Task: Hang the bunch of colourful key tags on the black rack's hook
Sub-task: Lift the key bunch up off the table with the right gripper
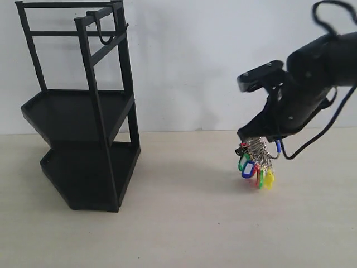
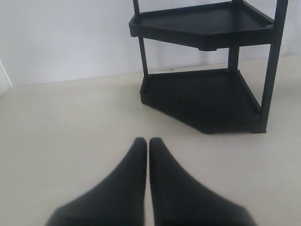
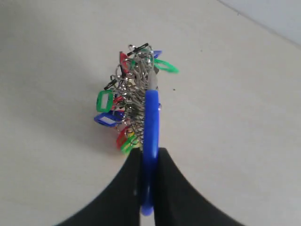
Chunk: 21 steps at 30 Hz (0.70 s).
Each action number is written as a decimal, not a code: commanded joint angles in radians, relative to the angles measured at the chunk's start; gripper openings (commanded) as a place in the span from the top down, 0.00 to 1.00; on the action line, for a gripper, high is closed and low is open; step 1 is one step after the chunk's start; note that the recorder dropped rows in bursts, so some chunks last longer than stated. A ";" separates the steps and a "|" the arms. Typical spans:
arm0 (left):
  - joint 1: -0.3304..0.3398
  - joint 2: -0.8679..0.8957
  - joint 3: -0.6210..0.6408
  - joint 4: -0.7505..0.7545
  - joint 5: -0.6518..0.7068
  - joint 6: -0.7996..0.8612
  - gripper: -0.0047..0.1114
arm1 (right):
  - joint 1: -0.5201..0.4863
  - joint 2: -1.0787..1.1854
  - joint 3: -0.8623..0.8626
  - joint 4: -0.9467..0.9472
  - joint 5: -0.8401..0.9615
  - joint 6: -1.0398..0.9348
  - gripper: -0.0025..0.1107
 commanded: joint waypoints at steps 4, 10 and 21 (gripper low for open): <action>-0.001 -0.002 -0.001 -0.003 -0.006 0.001 0.92 | -0.280 -0.113 -0.005 0.950 0.141 -0.508 0.98; -0.001 -0.002 -0.001 -0.003 -0.006 0.001 0.92 | -0.489 -0.116 -0.005 1.558 0.516 -0.864 0.98; -0.001 -0.002 -0.001 -0.003 -0.006 0.001 0.92 | -0.498 -0.225 -0.005 1.646 0.571 -1.027 0.98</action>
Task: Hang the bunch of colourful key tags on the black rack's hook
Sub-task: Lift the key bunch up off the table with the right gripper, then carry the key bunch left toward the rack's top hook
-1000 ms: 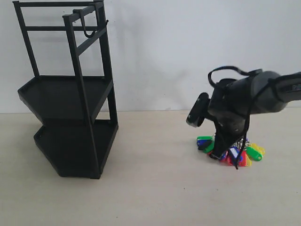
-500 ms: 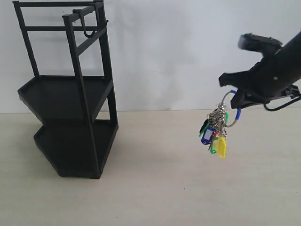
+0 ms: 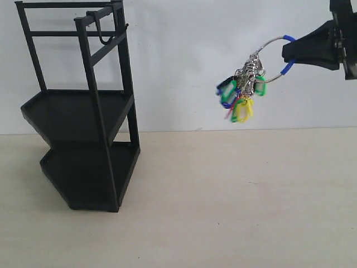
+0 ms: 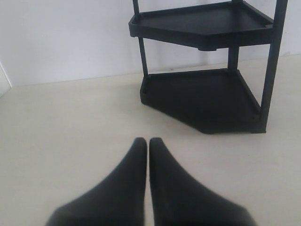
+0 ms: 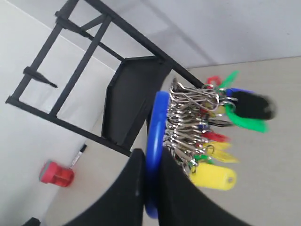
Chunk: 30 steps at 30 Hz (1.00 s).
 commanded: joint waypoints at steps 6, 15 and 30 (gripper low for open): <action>-0.001 -0.002 -0.001 -0.003 -0.006 0.001 0.92 | 0.035 -0.207 -0.005 -0.033 0.021 -0.061 0.98; -0.001 -0.002 -0.001 -0.003 -0.006 0.001 0.92 | 0.037 -0.345 -0.005 -0.146 0.021 0.047 0.98; -0.001 -0.002 -0.001 -0.003 -0.006 0.001 0.92 | 0.422 -0.392 0.101 -0.789 -0.323 0.401 0.98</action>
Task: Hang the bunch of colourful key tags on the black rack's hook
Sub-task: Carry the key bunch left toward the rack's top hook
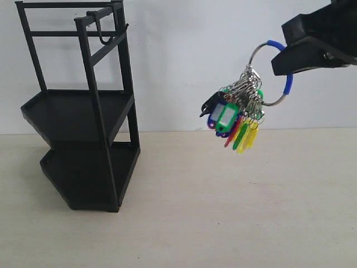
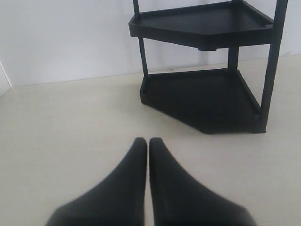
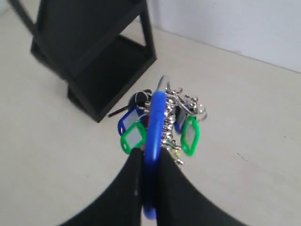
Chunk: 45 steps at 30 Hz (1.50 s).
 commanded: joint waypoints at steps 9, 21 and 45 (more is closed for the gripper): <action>-0.001 -0.002 -0.001 -0.003 -0.006 0.001 0.92 | 0.135 0.000 0.001 -0.064 -0.093 0.017 0.98; -0.001 -0.002 -0.001 -0.003 -0.006 0.001 0.92 | 0.165 0.000 0.001 -0.237 -0.220 0.213 0.98; -0.001 -0.002 -0.001 -0.003 -0.006 0.001 0.92 | 0.194 0.000 -0.005 -0.165 -0.303 0.113 0.98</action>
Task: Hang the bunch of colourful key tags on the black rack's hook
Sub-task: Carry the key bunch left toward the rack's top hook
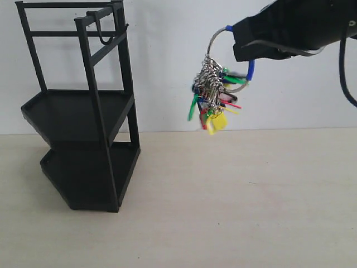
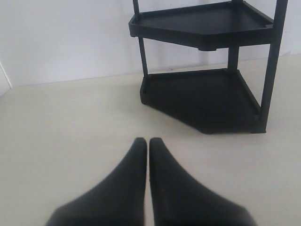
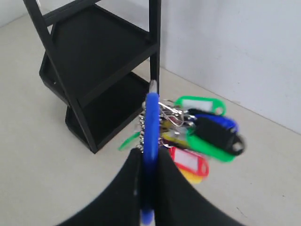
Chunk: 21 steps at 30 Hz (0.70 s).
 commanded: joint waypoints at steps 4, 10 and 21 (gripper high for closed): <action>-0.001 -0.002 -0.001 -0.003 -0.006 -0.001 0.92 | -0.012 -0.009 -0.007 -0.049 -0.103 0.126 0.98; -0.001 -0.002 -0.001 -0.003 -0.006 -0.001 0.92 | 0.085 -0.007 -0.007 -0.156 -0.161 0.165 0.98; -0.001 -0.002 -0.001 -0.003 -0.006 -0.001 0.92 | 0.257 0.169 -0.007 -0.615 -0.378 0.421 0.98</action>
